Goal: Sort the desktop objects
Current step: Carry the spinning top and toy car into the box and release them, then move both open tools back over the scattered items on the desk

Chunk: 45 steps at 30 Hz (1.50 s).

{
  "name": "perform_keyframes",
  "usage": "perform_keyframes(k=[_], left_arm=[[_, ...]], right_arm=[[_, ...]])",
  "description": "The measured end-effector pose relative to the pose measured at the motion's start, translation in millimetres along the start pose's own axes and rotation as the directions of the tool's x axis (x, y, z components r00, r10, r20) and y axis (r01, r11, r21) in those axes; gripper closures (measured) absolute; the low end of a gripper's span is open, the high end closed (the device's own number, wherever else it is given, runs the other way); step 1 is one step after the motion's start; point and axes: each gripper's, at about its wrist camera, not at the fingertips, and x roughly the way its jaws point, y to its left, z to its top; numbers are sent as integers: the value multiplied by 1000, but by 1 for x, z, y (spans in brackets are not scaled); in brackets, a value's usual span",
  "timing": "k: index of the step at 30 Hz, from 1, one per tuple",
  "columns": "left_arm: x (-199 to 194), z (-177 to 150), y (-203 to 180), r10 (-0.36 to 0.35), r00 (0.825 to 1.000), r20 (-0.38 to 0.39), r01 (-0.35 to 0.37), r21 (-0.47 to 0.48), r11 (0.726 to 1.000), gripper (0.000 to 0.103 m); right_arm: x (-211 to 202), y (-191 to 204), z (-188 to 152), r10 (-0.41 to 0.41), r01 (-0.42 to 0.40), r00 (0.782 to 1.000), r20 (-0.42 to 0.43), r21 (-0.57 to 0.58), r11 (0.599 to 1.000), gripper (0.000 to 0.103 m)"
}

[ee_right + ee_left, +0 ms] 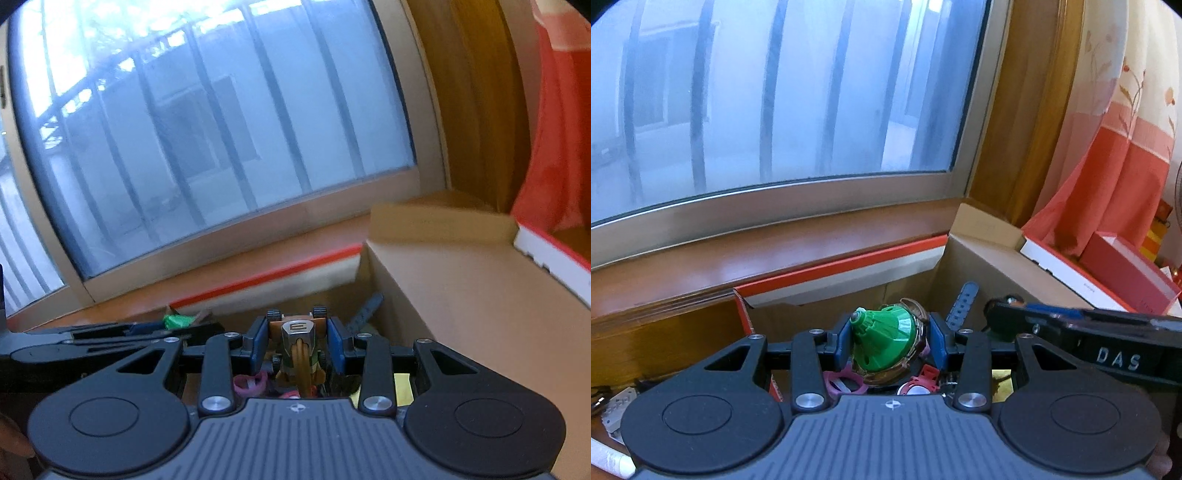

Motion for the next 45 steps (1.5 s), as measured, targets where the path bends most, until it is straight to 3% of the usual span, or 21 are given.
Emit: perform_keyframes(k=[6,13,18,31,35,45], left_arm=[[13,-2,-1,6,999,-32,-6,8,1000,60],[25,-10,-2,2,996,-86,-3,-8,1000,60],[27,-12,-5,5,996,-91,-4,7,1000,60],[23,-12,2,44,995,-94,-47,-28,998,36],[18,-14,-5,43,995,-86,-42,9,999,23],[-3,-14,-14,91,994,-57,-89,32,996,12]], right_arm=[[13,-11,-16,21,-16,999,-49,99,995,66],[5,7,-22,4,-4,998,57,-2,1000,66],[4,4,-22,9,-10,997,75,22,1000,65],[1,4,-23,-21,18,996,85,33,999,55],[0,6,-23,-18,16,996,88,23,1000,43],[-5,7,-23,2,-4,994,112,13,1000,34]])
